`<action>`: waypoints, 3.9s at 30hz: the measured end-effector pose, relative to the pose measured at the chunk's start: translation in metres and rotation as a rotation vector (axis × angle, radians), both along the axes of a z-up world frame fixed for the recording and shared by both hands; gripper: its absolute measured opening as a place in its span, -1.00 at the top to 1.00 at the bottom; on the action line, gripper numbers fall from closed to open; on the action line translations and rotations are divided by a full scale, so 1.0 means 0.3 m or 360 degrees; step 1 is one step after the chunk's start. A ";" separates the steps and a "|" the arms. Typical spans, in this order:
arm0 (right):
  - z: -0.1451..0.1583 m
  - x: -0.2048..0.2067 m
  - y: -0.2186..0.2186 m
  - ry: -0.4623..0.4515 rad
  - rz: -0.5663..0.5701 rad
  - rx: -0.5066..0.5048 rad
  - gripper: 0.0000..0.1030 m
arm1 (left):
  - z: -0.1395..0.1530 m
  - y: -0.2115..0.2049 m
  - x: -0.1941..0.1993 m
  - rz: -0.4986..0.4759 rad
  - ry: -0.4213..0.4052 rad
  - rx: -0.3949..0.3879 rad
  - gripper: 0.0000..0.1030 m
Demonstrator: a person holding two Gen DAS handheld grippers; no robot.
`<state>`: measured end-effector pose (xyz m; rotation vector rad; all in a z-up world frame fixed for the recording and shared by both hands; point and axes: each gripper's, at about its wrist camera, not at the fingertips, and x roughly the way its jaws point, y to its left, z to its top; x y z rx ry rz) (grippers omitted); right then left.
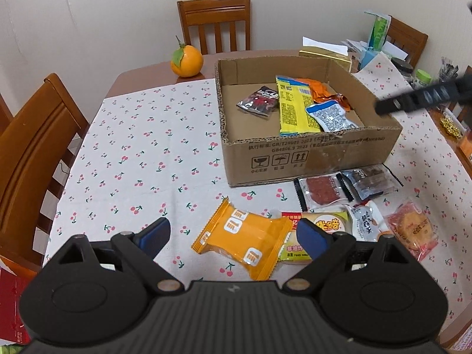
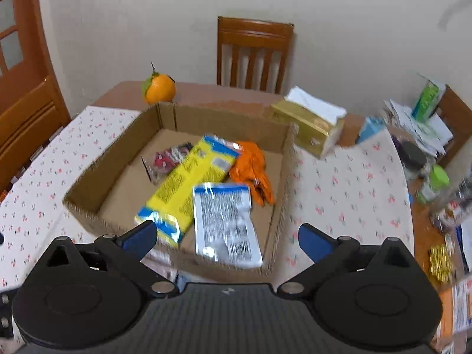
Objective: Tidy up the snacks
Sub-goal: 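Lower the white-and-blue packet into the box and open the right gripper, then grasp the orange square packet with the left gripper while the right grasps the round cookie packet, then carry the orange packet into the box and open the left gripper while the right carries the cookie packet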
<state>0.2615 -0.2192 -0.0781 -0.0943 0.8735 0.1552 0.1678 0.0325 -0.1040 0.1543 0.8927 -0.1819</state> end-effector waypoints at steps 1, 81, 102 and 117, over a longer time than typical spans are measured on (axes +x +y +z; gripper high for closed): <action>-0.012 -0.018 -0.008 0.0013 -0.0015 -0.0001 -1.00 | -0.002 -0.001 0.003 0.0001 0.0005 0.0002 -0.79; -0.348 -0.325 -0.119 0.0307 0.0157 -0.0080 -1.00 | -0.255 0.041 0.077 -0.0138 0.0221 0.0073 -0.93; -0.309 -0.331 -0.075 0.0324 0.0297 -0.0077 -0.22 | -0.234 0.046 0.069 -0.0144 0.0225 -0.0035 0.07; -0.186 -0.340 -0.082 0.0305 0.0241 -0.0057 -0.20 | -0.089 0.062 0.066 -0.0213 0.0222 -0.0081 0.11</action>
